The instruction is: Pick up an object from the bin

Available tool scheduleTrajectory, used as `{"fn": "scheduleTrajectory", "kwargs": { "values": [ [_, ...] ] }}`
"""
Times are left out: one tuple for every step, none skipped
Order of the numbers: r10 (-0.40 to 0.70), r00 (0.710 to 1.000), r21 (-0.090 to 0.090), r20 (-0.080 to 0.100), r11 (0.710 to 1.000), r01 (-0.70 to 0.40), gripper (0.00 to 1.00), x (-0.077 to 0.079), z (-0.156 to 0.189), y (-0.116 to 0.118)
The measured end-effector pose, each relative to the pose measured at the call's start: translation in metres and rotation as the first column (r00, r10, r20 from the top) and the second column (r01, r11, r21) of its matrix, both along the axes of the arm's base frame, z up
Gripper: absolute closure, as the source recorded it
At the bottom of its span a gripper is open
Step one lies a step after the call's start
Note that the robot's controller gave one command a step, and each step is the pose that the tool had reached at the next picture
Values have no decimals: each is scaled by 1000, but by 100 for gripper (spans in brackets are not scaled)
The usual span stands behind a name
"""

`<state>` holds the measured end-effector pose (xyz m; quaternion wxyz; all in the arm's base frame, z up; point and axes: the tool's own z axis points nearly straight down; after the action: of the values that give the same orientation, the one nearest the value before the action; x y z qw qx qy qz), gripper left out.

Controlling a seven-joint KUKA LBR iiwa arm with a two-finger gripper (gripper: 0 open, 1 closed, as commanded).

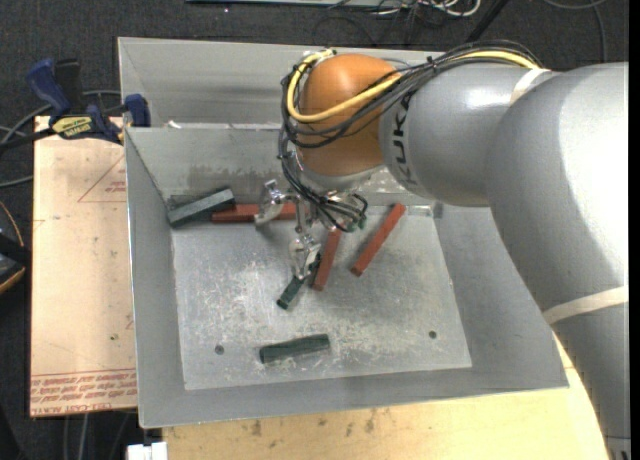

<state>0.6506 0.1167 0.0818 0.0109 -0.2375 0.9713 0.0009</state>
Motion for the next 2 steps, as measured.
{"fn": "scheduleTrajectory", "kwargs": {
  "values": [
    [400,917,-7,2,917,-400,100,-59,2,-76],
    [400,917,-7,2,917,-400,100,-59,2,-76]
  ]
}}
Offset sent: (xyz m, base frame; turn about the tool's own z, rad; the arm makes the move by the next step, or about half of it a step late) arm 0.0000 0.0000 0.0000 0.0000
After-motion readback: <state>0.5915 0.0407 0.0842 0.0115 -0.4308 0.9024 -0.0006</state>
